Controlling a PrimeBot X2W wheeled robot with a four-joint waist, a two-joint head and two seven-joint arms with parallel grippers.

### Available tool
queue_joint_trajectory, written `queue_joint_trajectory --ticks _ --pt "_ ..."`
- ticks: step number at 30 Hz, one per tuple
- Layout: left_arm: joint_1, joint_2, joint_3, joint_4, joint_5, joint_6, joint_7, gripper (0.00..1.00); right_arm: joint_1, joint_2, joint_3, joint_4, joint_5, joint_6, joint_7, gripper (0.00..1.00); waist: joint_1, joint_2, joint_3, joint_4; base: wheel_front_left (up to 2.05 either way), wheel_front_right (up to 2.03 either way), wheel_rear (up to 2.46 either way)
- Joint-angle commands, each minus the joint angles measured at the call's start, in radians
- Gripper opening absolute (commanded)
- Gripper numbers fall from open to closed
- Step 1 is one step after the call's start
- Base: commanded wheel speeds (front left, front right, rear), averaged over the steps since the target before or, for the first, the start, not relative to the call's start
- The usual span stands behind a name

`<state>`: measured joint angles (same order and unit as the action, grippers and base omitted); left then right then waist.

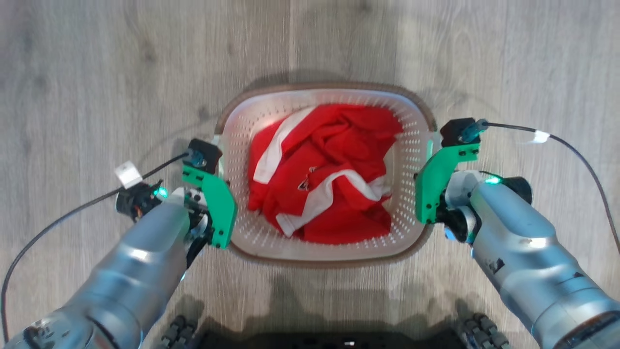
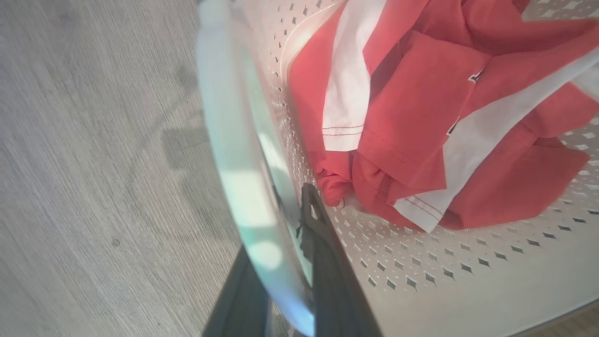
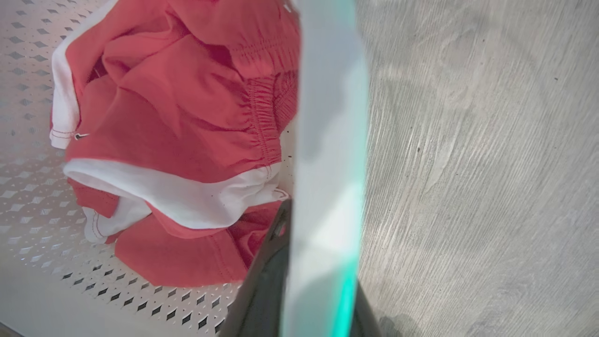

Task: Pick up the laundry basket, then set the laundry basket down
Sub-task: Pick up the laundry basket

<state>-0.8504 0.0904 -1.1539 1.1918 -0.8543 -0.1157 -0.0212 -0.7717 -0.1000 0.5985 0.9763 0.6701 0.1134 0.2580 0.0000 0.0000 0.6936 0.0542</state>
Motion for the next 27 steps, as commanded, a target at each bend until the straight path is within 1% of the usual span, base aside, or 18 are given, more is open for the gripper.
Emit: queue_joint_trajectory --ticks 1,6,11,12,20,27 --pt "0.029 0.019 -0.025 -0.044 -0.007 -0.015 0.014 0.00 0.033 0.041 0.047 -0.062 0.019 0.017 0.026 0.00 0.0000 0.0000 -0.046 -0.003 0.00 0.00 0.00" --pt "0.044 0.064 -0.071 -0.115 -0.058 -0.015 0.070 0.00 0.049 0.024 0.090 -0.090 0.070 0.017 0.110 0.00 0.0000 0.0000 -0.112 -0.003 0.00 0.00 0.00" --pt "0.074 0.122 -0.103 -0.195 -0.101 -0.015 0.136 0.00 0.072 0.018 0.133 -0.127 0.126 0.017 0.189 0.00 0.0000 0.0000 -0.187 -0.011 0.00 0.00 0.00" --pt "0.074 0.122 -0.103 -0.195 -0.101 -0.015 0.136 0.00 0.072 0.018 0.133 -0.127 0.126 0.017 0.189 0.00 0.0000 0.0000 -0.187 -0.011 0.00 0.00 0.00" --pt "0.118 0.212 -0.121 -0.337 -0.155 -0.015 0.230 0.00 0.098 0.000 0.192 -0.190 0.203 0.017 0.291 0.00 0.0000 0.0000 -0.300 -0.018 0.00 0.00 0.00" --pt "0.151 0.284 -0.124 -0.420 -0.178 -0.015 0.266 0.00 0.118 0.003 0.220 -0.236 0.270 0.017 0.371 0.00 0.0000 0.0000 -0.392 -0.028 0.00 0.00 0.00"
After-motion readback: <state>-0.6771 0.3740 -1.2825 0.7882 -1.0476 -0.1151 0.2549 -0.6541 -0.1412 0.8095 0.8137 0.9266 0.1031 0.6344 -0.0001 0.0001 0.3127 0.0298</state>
